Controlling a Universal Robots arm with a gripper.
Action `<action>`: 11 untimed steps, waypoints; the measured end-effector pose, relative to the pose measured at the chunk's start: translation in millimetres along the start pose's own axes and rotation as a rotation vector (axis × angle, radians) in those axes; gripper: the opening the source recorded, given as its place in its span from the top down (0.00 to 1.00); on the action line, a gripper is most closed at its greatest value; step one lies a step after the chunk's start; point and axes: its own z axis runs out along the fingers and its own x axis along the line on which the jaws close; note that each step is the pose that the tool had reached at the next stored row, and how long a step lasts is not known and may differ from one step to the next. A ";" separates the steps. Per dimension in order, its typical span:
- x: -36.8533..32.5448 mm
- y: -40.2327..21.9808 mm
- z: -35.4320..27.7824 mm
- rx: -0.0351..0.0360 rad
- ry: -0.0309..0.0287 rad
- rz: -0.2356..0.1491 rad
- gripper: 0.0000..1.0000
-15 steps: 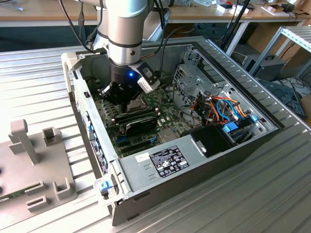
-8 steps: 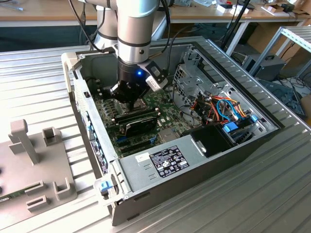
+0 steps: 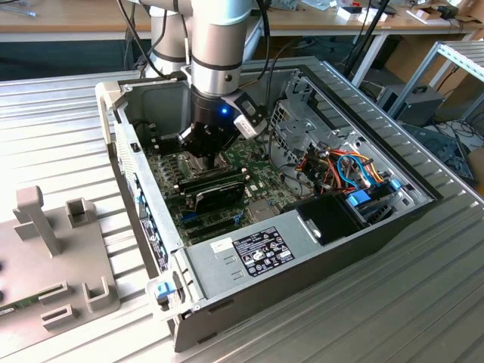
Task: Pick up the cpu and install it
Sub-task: 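Install the second cpu locking lever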
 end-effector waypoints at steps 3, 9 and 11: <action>-0.5 6.5 -0.5 -0.0001 0.0000 0.000 0.89; -5.2 21.4 -1.6 0.0001 0.0000 0.000 0.89; -5.9 22.5 -2.1 0.0000 0.0002 0.000 0.89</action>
